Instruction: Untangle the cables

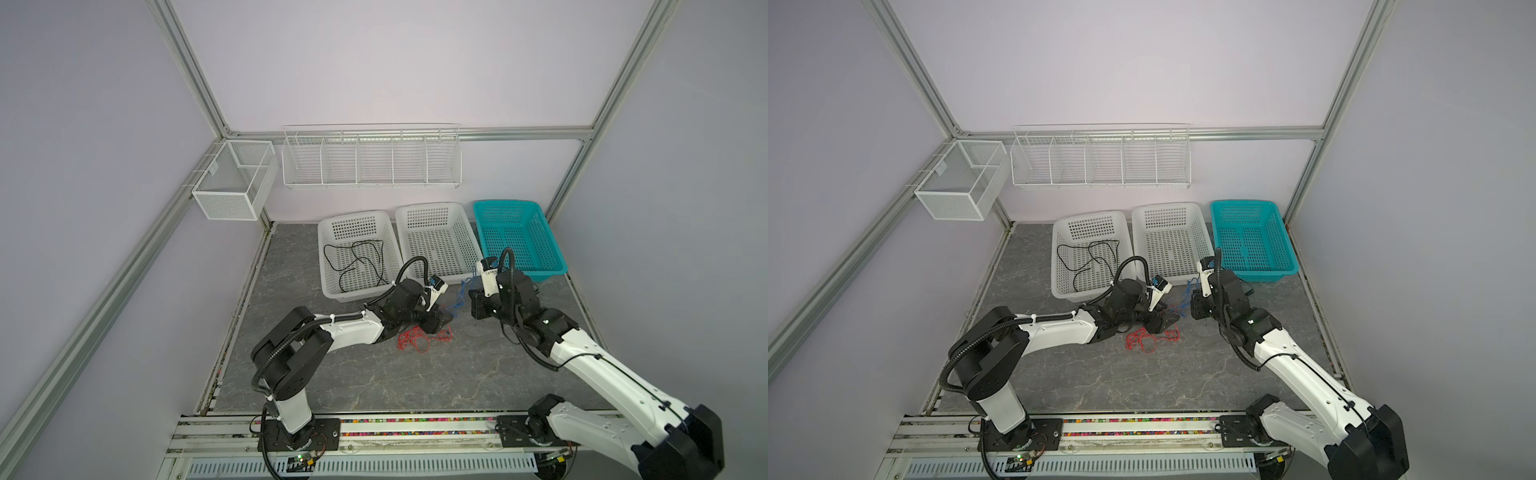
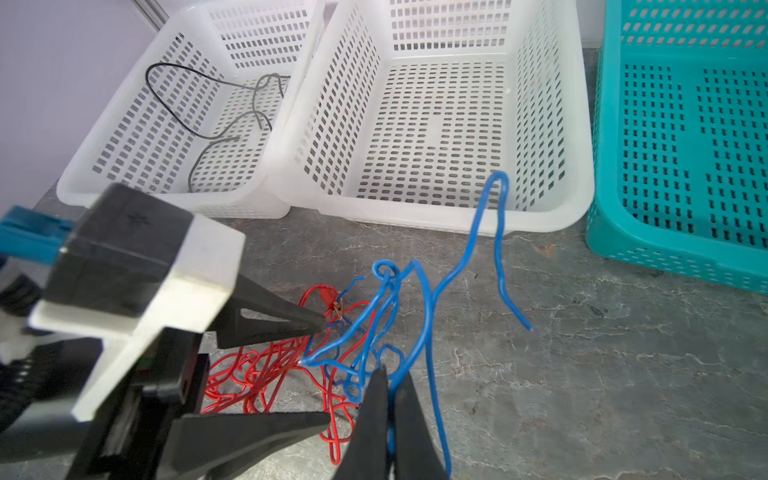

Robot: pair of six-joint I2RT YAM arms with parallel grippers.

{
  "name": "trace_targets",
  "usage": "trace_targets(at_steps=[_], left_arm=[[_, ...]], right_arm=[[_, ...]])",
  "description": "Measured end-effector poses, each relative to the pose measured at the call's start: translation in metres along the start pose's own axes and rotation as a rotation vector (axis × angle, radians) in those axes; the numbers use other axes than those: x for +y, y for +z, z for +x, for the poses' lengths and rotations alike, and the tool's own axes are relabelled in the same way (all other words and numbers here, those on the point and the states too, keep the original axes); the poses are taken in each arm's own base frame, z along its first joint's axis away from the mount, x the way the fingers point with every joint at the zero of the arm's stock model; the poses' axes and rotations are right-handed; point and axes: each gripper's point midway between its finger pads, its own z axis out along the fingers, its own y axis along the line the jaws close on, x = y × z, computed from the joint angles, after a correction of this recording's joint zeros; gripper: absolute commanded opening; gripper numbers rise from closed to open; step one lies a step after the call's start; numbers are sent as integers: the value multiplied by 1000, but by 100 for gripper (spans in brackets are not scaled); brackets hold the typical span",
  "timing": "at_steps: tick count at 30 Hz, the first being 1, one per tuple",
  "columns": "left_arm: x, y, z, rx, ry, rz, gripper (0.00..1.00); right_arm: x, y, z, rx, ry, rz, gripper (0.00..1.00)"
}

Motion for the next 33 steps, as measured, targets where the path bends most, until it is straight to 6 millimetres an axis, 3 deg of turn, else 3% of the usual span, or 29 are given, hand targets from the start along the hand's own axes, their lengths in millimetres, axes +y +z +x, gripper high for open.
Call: trace_targets(at_steps=[6,10,19,26,33], left_arm=[[4,2,-4,-17,1,-24,24],[5,2,-5,-19,3,-28,0],[6,2,-4,-11,6,-39,0],[6,-10,-9,-42,13,-60,0],[3,-27,-31,-125,32,-87,0]], right_arm=[[1,1,-1,-1,0,-4,7],[-1,1,-2,-6,1,8,7],[-15,1,-10,-37,7,96,6],[-48,-3,-6,-33,37,276,6],[-81,-16,-2,-35,90,383,6]])
